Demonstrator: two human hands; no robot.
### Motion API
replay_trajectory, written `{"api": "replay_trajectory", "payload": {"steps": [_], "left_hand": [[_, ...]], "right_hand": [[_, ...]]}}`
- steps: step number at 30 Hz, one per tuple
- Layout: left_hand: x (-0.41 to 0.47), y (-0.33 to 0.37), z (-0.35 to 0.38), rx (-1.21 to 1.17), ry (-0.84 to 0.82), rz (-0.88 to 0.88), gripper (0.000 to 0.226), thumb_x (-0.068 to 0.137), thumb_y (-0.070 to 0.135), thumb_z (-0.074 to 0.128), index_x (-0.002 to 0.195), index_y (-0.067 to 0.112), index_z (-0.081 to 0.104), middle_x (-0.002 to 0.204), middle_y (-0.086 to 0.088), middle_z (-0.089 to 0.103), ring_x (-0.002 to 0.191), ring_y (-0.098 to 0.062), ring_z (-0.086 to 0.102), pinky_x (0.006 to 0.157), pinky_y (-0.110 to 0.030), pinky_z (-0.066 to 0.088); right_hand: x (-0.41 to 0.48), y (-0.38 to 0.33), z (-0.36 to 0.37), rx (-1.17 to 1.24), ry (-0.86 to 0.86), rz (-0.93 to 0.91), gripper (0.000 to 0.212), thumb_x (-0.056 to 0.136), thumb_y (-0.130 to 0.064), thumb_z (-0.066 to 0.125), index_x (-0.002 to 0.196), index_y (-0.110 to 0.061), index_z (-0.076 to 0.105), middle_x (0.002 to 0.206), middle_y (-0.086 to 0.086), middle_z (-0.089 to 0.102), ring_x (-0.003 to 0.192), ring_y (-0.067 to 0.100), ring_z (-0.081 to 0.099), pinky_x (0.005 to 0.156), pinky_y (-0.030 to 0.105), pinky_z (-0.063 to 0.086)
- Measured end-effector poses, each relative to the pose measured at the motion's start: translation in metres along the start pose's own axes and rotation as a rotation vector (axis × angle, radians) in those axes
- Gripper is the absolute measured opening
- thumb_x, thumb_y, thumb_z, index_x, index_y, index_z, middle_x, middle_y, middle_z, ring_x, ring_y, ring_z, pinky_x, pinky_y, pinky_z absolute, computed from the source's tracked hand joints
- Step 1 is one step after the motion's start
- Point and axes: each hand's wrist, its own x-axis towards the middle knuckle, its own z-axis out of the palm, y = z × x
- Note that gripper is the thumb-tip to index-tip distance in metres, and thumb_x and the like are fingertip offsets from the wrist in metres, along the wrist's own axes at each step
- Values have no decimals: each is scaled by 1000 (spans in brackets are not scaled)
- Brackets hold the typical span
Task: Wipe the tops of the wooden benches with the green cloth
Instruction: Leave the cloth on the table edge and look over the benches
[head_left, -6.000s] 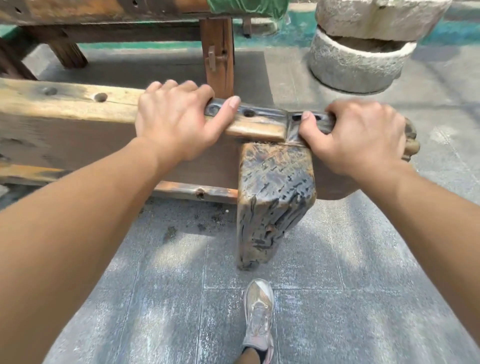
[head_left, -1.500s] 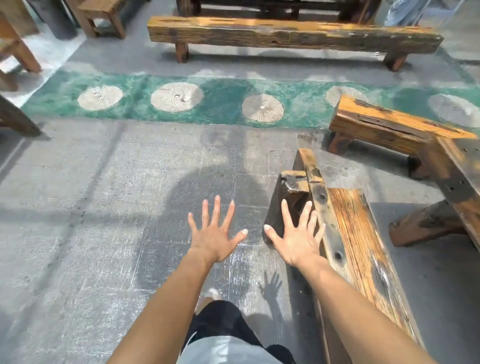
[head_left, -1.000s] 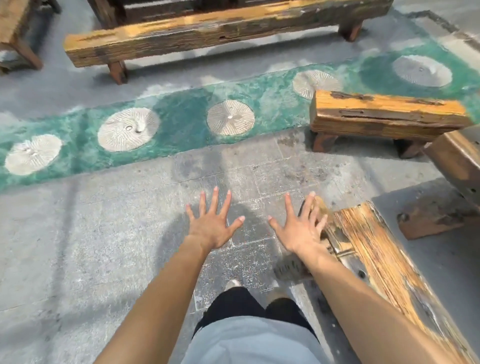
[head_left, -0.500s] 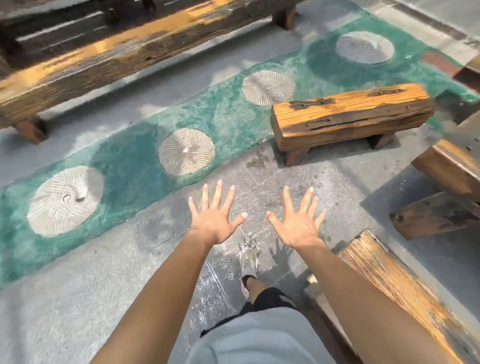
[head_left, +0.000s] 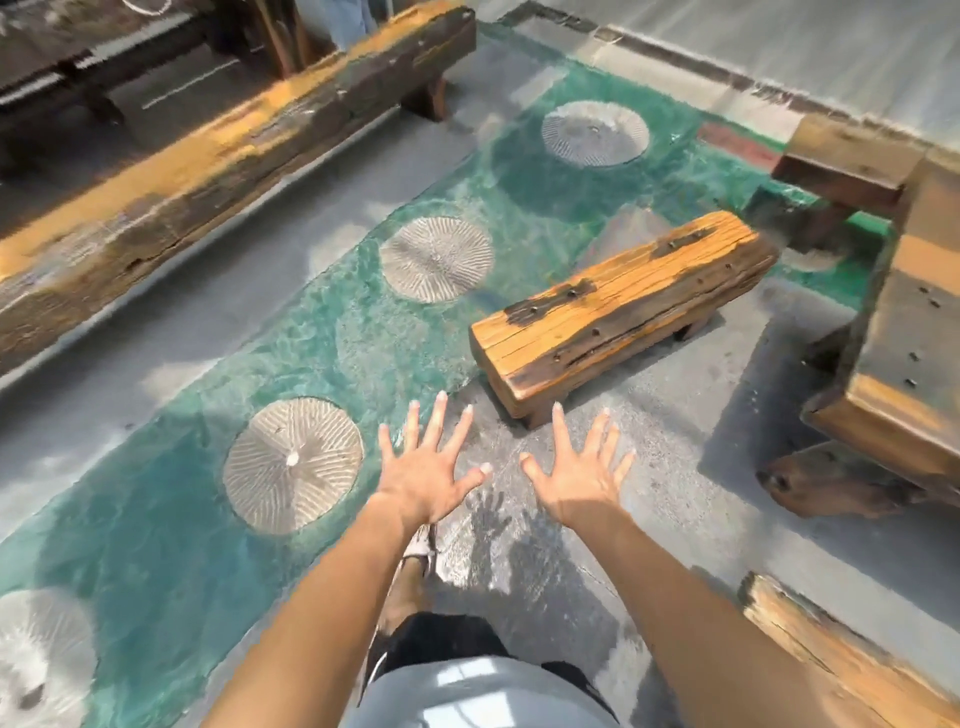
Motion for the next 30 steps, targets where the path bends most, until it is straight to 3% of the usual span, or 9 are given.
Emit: {"api": "replay_trajectory", "payload": {"steps": [3, 9, 13, 14, 17, 21, 25, 28, 30], "left_hand": [[93, -27, -63, 9, 20, 63, 84, 94, 85, 13, 157, 48, -28, 159, 8, -45, 154, -32, -34, 123, -71, -10], [223, -79, -162, 142, -33, 197, 84, 92, 87, 7, 153, 47, -34, 161, 5, -46, 150, -33, -38, 122, -71, -12], [302, -99, -242, 192, 26, 243, 81, 90, 88, 4, 147, 51, -40, 160, 5, -46, 151, -34, -37, 121, -70, -11], [341, -104, -273, 261, -60, 281, 82, 86, 90, 0, 145, 52, -41, 160, 5, -46, 150, -34, -38, 122, -70, -11], [402, -98, -303, 331, -44, 392, 88, 74, 94, -13, 146, 51, -40, 159, 3, -48, 145, -35, -42, 121, -71, -12], [465, -76, -326, 384, -65, 503, 81, 92, 86, 5, 149, 48, -38, 159, 2, -48, 144, -33, -43, 121, -71, -11], [518, -67, -328, 493, -128, 595, 82, 90, 87, 1, 150, 48, -39, 158, 1, -51, 148, -35, -41, 120, -69, -16], [611, -14, -385, 634, -165, 769, 80, 90, 87, 1, 144, 50, -44, 159, 1, -50, 146, -34, -43, 120, -70, -15], [620, -19, -396, 606, -165, 722, 78, 90, 87, 3, 136, 53, -50, 159, 2, -50, 145, -33, -44, 122, -70, -13]], "right_hand": [[78, -31, -27, 82, 54, 100, 87, 101, -74, 31, 161, -44, -23, 164, 22, -40, 157, 43, -26, 123, 68, -13], [181, -95, -77, 237, 120, 305, 86, 100, -76, 31, 161, -47, -21, 165, 20, -39, 158, 42, -24, 123, 65, -14], [242, -129, -127, 221, 179, 302, 84, 100, -76, 26, 159, -46, -27, 164, 23, -40, 158, 45, -21, 125, 68, -10], [270, -144, -135, 300, 106, 399, 83, 100, -76, 24, 160, -46, -26, 164, 24, -39, 158, 46, -19, 125, 68, -9], [317, -152, -148, 300, 146, 514, 83, 99, -79, 21, 161, -46, -24, 166, 24, -36, 159, 46, -17, 125, 68, -7], [371, -154, -167, 373, 152, 576, 84, 99, -79, 24, 162, -45, -22, 168, 26, -28, 159, 46, -14, 125, 70, -6], [407, -154, -156, 495, 156, 711, 86, 96, -83, 18, 163, -43, -19, 170, 26, -22, 160, 47, -11, 125, 71, -4], [467, -149, -193, 652, 123, 839, 86, 98, -79, 21, 164, -41, -19, 170, 27, -24, 159, 49, -10, 126, 70, -2], [467, -164, -184, 675, 172, 881, 86, 100, -77, 25, 164, -40, -19, 168, 27, -29, 159, 50, -12, 126, 69, 2]]}}
